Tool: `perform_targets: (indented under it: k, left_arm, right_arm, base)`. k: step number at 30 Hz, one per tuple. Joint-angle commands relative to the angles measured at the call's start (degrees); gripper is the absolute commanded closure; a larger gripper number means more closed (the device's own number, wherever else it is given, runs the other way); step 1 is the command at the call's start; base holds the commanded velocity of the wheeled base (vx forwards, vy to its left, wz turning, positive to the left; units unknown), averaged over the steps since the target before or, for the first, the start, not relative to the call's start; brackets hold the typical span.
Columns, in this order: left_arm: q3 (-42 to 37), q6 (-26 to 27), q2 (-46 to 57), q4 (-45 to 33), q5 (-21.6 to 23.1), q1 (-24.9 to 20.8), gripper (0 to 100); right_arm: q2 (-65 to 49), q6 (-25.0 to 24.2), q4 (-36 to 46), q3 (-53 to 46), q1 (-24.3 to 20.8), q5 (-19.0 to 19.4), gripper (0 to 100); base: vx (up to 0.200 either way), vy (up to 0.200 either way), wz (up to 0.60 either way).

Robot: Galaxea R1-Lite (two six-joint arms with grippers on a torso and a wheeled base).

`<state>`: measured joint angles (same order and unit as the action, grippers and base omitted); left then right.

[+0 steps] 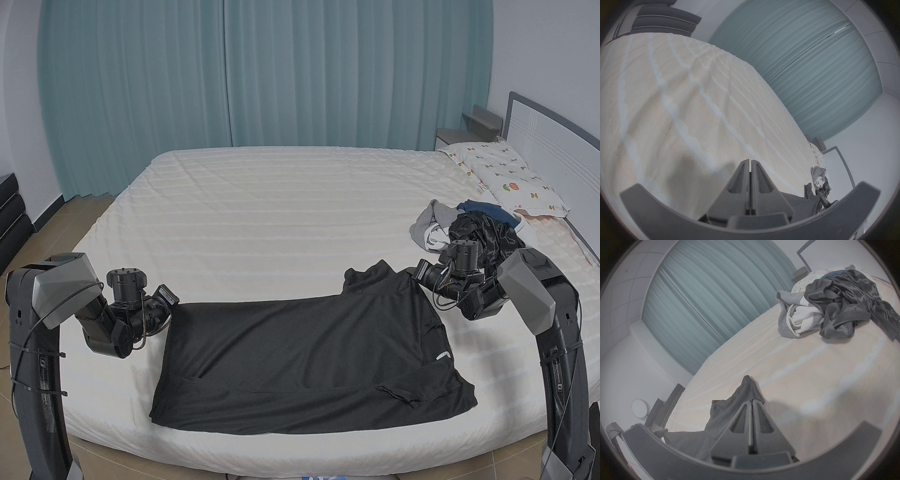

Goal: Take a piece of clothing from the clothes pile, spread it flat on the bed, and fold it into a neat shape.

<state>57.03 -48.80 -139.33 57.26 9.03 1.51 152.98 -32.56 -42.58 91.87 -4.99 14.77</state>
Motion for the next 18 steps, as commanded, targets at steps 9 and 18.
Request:
perform_targets:
  k: [9,18]
  left_arm:
    - [0.2,-0.5,2.1,0.0,0.4,1.3,100]
    - [-0.3,-0.4,2.1,1.0,0.5,1.4,100]
  right_arm:
    - [-4.8,-0.2,-5.0,-6.4,1.1,0.3,100]
    - [-6.8,-3.0,-7.3,-8.6,2.2,0.3,100]
  base:
    - [0.000,0.000,0.00]
    - [0.000,0.000,0.00]
